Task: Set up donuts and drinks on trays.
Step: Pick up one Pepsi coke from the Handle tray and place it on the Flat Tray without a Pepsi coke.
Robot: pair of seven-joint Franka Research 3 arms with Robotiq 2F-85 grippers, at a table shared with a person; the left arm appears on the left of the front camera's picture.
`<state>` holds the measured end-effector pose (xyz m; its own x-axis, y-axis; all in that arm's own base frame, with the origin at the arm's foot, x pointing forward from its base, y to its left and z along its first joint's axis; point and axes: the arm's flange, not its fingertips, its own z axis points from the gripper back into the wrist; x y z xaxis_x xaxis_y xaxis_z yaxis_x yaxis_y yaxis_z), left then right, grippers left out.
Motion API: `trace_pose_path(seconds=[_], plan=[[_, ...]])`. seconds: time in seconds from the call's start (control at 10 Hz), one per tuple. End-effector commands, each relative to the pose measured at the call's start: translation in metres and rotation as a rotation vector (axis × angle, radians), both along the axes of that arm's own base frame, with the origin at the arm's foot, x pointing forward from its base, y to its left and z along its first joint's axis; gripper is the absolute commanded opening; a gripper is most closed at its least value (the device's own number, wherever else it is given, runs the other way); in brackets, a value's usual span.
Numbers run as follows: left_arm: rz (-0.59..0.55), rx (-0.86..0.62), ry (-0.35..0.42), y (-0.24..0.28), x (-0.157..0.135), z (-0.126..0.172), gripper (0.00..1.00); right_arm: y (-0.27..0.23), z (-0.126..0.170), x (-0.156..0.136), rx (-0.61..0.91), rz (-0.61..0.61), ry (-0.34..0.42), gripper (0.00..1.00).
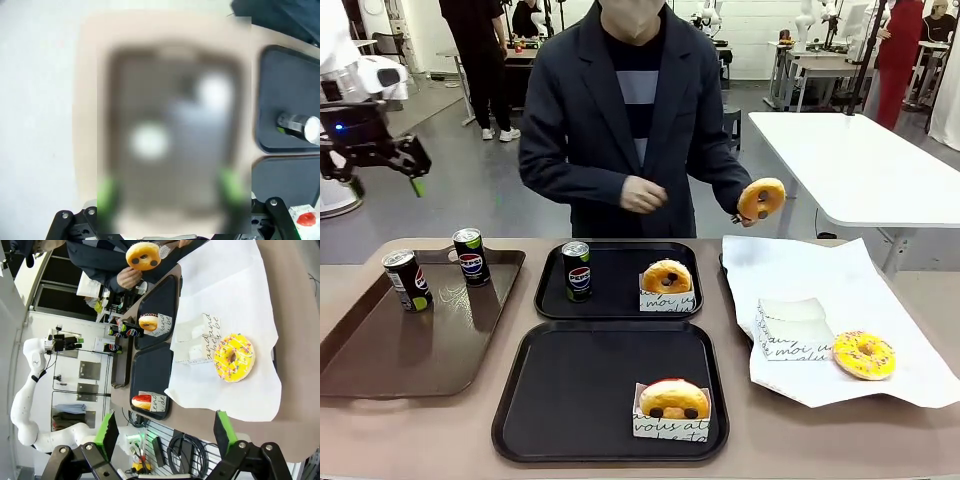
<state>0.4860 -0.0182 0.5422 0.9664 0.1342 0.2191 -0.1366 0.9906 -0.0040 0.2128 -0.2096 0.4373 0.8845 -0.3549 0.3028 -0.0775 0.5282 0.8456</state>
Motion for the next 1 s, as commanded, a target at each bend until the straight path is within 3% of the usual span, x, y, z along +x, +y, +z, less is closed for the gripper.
trace_pose_path(seconds=[0.0, 0.2, 0.3, 0.9], plan=[[0.007, 0.012, 0.025, 0.010, 0.014, -0.012, 1.00, 0.000, 0.000, 0.000, 0.006, 0.005, -0.013, 1.00], [-0.031, -0.023, 0.039, 0.013, 0.013, -0.024, 1.00, 0.000, 0.000, 0.000, 0.006, 0.005, -0.013, 1.00], [0.021, 0.005, 0.037, 0.018, 0.010, -0.020, 1.00, 0.000, 0.000, 0.000, 0.006, 0.005, -0.013, 1.00], [0.011, -0.002, 0.041, 0.017, 0.011, -0.023, 1.00, 0.000, 0.000, 0.000, 0.006, 0.005, -0.013, 1.00]])
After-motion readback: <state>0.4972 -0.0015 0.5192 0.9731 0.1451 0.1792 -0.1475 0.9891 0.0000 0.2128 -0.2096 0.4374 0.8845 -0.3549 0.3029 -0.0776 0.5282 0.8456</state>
